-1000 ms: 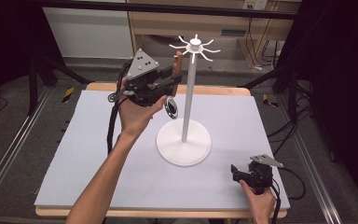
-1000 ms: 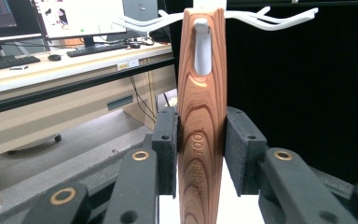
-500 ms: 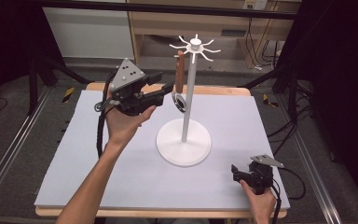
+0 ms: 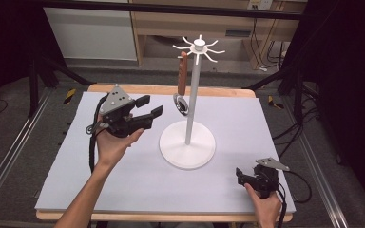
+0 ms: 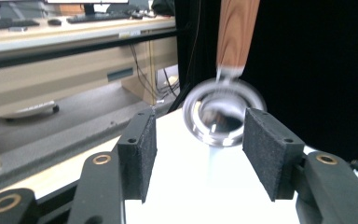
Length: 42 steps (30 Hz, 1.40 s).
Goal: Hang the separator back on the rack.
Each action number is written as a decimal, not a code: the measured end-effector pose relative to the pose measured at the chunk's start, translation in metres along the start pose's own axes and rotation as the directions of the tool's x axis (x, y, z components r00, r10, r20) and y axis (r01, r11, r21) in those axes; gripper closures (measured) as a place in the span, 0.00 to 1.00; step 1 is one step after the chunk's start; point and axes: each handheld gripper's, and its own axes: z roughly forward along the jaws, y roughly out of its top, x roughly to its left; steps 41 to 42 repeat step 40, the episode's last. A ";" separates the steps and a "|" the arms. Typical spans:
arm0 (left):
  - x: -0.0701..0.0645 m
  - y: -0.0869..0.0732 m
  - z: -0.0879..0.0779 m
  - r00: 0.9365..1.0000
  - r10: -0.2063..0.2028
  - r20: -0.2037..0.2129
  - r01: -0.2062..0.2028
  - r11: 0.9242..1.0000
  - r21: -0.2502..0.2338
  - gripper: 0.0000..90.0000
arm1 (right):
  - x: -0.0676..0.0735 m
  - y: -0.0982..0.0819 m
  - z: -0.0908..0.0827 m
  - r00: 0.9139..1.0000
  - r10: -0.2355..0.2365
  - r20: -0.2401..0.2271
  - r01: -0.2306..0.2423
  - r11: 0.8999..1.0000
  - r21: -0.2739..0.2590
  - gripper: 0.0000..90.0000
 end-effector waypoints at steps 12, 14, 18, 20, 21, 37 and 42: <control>0.008 -0.052 -0.004 1.000 -0.020 -0.023 0.022 0.996 0.083 0.45 | -0.001 0.000 0.000 1.000 0.006 0.002 -0.006 1.000 -0.001 0.15; 0.009 -0.058 -0.005 0.999 -0.027 -0.025 0.029 0.995 0.091 0.44 | -0.001 0.000 0.000 1.000 0.008 0.000 -0.008 1.000 0.002 0.14; 0.011 -0.075 -0.007 0.999 -0.032 -0.035 0.035 0.993 0.112 0.42 | -0.001 0.000 0.000 1.000 0.011 -0.001 -0.011 1.000 0.002 0.14; 0.013 -0.085 -0.008 0.999 -0.038 -0.037 0.043 0.990 0.132 0.41 | -0.002 0.000 0.000 1.000 0.008 0.000 -0.008 1.000 0.001 0.14; 0.013 -0.089 -0.009 0.998 -0.041 -0.039 0.045 0.989 0.138 0.41 | -0.002 -0.001 0.000 1.000 0.010 0.000 -0.010 1.000 0.000 0.14; 0.049 -0.167 -0.039 0.979 -0.129 -0.158 0.166 0.954 0.248 0.37 | -0.007 -0.002 0.002 1.000 0.019 0.008 -0.019 1.000 0.019 0.13; 0.056 -0.177 -0.046 0.973 -0.139 -0.182 0.184 0.949 0.258 0.37 | -0.007 -0.003 0.001 1.000 0.026 0.008 -0.026 0.999 0.018 0.13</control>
